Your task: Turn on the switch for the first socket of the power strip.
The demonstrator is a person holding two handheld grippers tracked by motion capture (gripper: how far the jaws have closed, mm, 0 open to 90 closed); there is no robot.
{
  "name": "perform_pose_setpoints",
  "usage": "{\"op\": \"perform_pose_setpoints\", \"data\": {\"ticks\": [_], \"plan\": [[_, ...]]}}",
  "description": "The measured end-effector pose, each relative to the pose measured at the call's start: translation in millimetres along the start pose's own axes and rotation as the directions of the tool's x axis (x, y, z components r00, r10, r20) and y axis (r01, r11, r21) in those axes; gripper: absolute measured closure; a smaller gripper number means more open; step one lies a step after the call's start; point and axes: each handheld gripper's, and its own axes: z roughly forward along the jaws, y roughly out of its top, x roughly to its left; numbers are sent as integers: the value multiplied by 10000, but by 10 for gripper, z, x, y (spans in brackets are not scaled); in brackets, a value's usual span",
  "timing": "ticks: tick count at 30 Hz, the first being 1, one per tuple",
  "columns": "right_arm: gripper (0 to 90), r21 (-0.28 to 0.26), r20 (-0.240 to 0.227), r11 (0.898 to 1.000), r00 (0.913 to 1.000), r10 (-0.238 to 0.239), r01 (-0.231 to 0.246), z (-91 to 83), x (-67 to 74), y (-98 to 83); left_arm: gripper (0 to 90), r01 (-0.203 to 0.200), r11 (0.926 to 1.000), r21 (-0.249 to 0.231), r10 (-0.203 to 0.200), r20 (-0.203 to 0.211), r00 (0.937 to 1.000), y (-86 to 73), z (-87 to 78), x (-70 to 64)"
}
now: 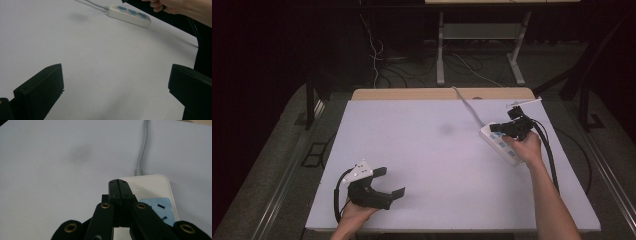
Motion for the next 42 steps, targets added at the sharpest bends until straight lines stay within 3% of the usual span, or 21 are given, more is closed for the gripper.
{"op": "perform_pose_setpoints", "data": {"ticks": [6, 14, 19, 23, 26, 32, 34, 35, 42], "plan": [[900, -211, -207, 9997, 9997, 120, -124, -101, 99, 51, 0, -62, 10000, 31, 62, 30, 10000, 2, -3, -17], [891, -629, -567, 9980, 9984, -56, 20, -242, 317, 49, 0, -87, 9999, 52, 86, 100, 9999, 0, 10, -39], [808, -677, -579, 9977, 9983, -66, 27, -306, 424, 32, 0, -111, 9999, 34, 111, 114, 9999, -1, 15, -48], [693, -843, -877, 9964, 9961, 4, -78, -362, 488, -8, 0, -105, 9999, 8, 104, 111, 9999, -2, 5, -43], [555, -903, -996, 9958, 9950, 22, -112, -396, 532, -37, 0, -93, 10000, -26, 94, 102, 9999, -1, 3, -40], [159, -895, -1193, 9956, 9927, 186, -294, -438, 603, -108, 0, -132, 9999, 2, 132, 86, 9999, -1, 5, -47], [98, -825, -1174, 9962, 9929, 173, -271, -449, 637, -139, 0, -134, 9999, -11, 134, 87, 9999, 0, 2, -44], [27, -810, -1192, 9965, 9928, 130, -228, -457, 656, -158, 0, -135, 9999, -22, 136, 88, 9999, 1, 1, -43], [1, -963, -1400, 9954, 9900, -168, 33, -544, 774, -305, 0, -100, 9999, -50, 100, 61, 9999, 2, -7, -43]]}}
